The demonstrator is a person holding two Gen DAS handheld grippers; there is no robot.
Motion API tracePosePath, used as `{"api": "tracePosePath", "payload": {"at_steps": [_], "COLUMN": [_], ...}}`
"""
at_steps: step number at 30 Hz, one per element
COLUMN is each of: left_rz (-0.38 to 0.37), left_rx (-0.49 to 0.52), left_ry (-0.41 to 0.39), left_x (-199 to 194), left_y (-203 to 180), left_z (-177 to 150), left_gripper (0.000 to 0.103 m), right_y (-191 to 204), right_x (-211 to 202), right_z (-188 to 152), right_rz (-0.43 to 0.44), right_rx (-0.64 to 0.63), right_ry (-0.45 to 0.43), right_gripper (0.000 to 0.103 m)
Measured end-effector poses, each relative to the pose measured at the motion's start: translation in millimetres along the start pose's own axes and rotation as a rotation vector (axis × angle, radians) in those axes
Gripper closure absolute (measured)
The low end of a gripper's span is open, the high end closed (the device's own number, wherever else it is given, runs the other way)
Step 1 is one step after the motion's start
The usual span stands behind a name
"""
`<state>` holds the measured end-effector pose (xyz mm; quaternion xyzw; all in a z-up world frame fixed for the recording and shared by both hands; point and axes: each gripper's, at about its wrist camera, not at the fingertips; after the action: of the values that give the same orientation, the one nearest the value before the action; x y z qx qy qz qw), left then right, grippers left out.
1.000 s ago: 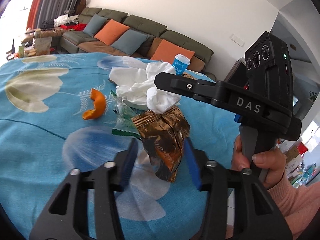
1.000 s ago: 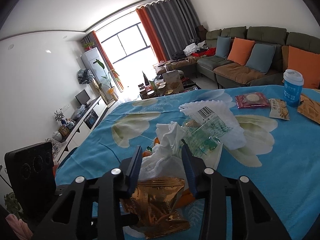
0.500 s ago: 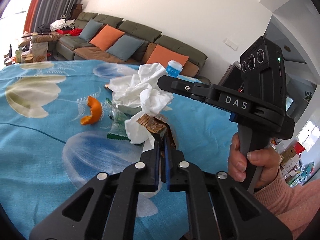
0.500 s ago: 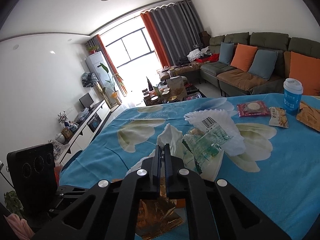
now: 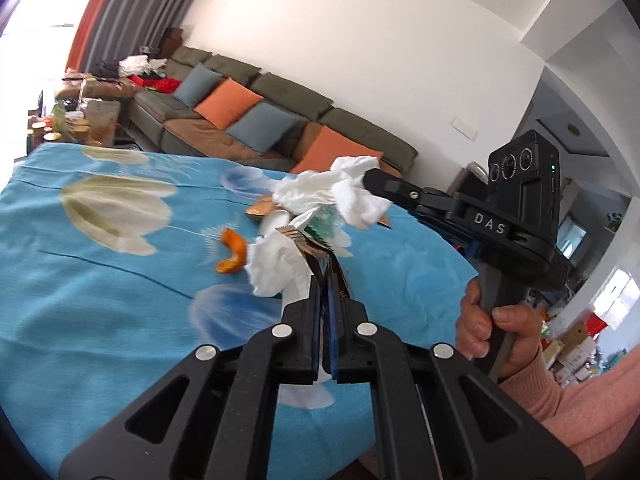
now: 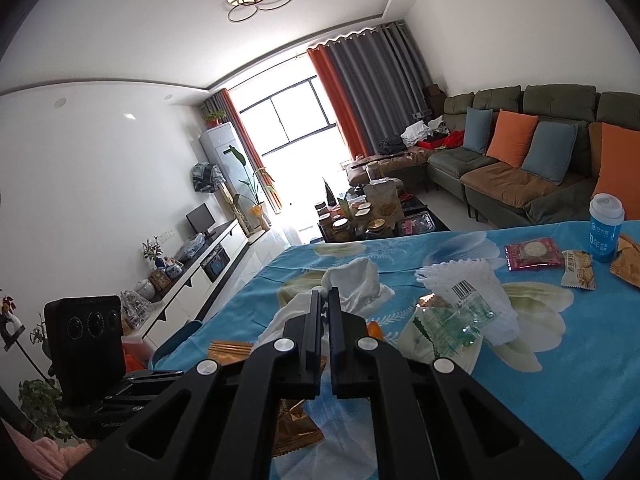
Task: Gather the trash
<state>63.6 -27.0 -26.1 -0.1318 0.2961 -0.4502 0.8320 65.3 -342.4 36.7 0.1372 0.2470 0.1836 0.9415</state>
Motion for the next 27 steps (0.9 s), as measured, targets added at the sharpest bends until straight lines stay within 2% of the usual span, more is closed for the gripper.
{"api": "tracePosePath", "payload": {"at_steps": [2,7,11,15,19,21,22,25,27], "left_rz": [0.005,0.077,0.123,0.089,0.107,0.124,0.142,0.140,0.156], "left_rx": [-0.008,0.031,0.011,-0.060,-0.083,-0.072,-0.078,-0.092,-0.094], "left_ry": [0.001,0.024,0.027,-0.006,-0.031,-0.017,-0.015,-0.002,0.000], "left_x": [-9.9,-29.8,-43.6,-62.3,-77.6,-80.5,-82.4,-86.4,-87.6], "left_y": [5.7,15.0,26.5,43.7,45.2,45.9,47.6,50.1,51.0], "left_z": [-1.5,-9.7,-18.7,-23.9,-30.6,-33.7,-36.5,-44.0,-46.8], "left_gripper": [0.099,0.099,0.099,0.099,0.098,0.084,0.073,0.068,0.061], "right_y": [3.2,15.5,23.0,30.6,40.2,45.0,45.3,50.3,51.7], "right_x": [2.7,12.3,22.6,32.4,41.7,46.7,50.4,59.7,64.2], "right_z": [0.8,-1.4,-5.5,-10.1,-14.0,-16.7,-18.4,-23.4,-27.0], "right_rz": [0.019,0.051,0.070,0.095,0.118,0.128,0.132,0.141,0.146], "right_rx": [-0.001,-0.014,-0.023,-0.027,-0.042,-0.049,-0.049,-0.049,-0.045], "right_ry": [0.002,0.017,0.040,0.066,0.086,0.100,0.107,0.133,0.148], "right_gripper": [0.101,0.101,0.101,0.101,0.101,0.101,0.101,0.101,0.101]}}
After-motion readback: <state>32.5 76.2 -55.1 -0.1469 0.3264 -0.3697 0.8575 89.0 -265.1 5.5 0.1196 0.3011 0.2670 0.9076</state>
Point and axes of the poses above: each gripper's, at about its wrist camera, not at the fingertips, and x roughly the way its jaws point, y to its left, z to its top, and after that the axes turned 7 degrees about -z, right-handed
